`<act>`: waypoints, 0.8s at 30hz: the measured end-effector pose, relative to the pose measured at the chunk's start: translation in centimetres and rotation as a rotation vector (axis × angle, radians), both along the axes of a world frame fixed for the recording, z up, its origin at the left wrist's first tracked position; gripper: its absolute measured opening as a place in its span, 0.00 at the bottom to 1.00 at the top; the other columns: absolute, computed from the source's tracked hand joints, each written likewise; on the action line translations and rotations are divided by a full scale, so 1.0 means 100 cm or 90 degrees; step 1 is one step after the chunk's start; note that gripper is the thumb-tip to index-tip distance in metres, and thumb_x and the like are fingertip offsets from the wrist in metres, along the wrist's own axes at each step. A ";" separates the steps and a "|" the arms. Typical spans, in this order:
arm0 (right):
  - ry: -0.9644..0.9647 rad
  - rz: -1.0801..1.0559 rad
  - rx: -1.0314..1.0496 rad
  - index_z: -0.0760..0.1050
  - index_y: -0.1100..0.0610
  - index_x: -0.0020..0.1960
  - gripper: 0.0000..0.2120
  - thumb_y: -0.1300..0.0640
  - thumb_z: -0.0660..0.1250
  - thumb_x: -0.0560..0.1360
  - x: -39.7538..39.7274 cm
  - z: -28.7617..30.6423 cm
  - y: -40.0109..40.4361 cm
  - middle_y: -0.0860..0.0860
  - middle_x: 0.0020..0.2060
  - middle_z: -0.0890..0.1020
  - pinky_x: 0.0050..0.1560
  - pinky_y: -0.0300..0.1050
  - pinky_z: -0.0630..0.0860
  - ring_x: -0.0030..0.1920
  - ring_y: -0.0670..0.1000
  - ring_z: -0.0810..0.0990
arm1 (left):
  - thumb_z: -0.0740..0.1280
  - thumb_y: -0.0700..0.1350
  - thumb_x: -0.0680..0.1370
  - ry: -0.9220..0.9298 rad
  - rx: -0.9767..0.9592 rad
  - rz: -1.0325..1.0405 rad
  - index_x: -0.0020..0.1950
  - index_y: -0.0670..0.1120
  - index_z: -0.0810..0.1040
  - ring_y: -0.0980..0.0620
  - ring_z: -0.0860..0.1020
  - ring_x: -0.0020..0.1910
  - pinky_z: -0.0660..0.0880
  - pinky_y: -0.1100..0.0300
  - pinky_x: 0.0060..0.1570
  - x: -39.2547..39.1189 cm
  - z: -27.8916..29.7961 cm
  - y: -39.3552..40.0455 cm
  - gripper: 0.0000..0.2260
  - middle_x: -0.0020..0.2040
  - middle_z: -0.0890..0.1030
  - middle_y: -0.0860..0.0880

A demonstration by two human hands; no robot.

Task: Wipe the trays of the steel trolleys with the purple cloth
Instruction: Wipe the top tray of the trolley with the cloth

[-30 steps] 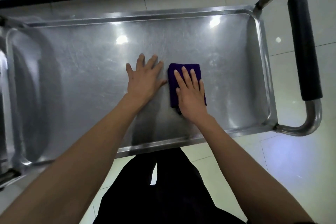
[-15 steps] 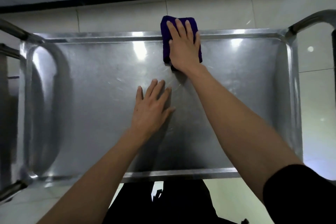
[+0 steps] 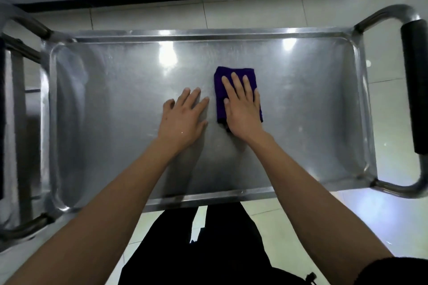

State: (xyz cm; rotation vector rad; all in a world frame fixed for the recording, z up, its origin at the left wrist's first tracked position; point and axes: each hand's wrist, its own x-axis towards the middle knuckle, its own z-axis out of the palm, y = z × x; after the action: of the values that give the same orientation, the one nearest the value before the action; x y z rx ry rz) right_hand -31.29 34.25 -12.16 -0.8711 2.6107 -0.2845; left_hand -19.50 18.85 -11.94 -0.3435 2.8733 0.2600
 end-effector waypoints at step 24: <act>-0.007 -0.061 0.068 0.38 0.44 0.80 0.27 0.49 0.42 0.83 0.195 0.003 0.108 0.48 0.81 0.44 0.78 0.62 0.49 0.80 0.52 0.38 | 0.64 0.59 0.80 0.046 0.080 -0.001 0.77 0.43 0.62 0.45 0.54 0.79 0.59 0.43 0.73 0.011 0.006 -0.007 0.31 0.80 0.59 0.46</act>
State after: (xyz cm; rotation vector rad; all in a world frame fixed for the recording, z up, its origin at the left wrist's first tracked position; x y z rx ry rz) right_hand -11.77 45.10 -11.87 -0.7077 2.6354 -0.1731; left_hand -18.37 18.15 -11.29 -0.3140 2.9097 0.4602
